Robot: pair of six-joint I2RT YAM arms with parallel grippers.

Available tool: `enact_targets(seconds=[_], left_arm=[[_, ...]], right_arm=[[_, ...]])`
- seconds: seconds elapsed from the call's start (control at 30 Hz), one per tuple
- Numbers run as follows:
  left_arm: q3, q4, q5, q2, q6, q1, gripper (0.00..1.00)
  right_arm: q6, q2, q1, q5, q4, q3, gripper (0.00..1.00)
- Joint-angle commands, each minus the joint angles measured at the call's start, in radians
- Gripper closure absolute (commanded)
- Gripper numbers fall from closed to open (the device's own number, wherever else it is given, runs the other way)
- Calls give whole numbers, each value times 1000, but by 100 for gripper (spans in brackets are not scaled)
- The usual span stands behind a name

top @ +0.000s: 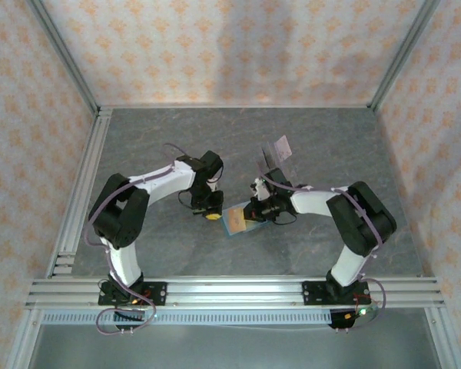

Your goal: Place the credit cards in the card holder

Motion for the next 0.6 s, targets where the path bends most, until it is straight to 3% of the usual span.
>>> enact_targets(seconds=[0.0,0.4,0.57], left_arm=[[27,-22,6,33,10,-2,92],[55,-18,8,107,30,-8,93],[43,-16,6,115,39,-8,93]], right_arm=[[57,-8,19,75,-34,-72,100],[330,-141,97,285,171,-224,100],[335,-154,106,319,183,-223,100]])
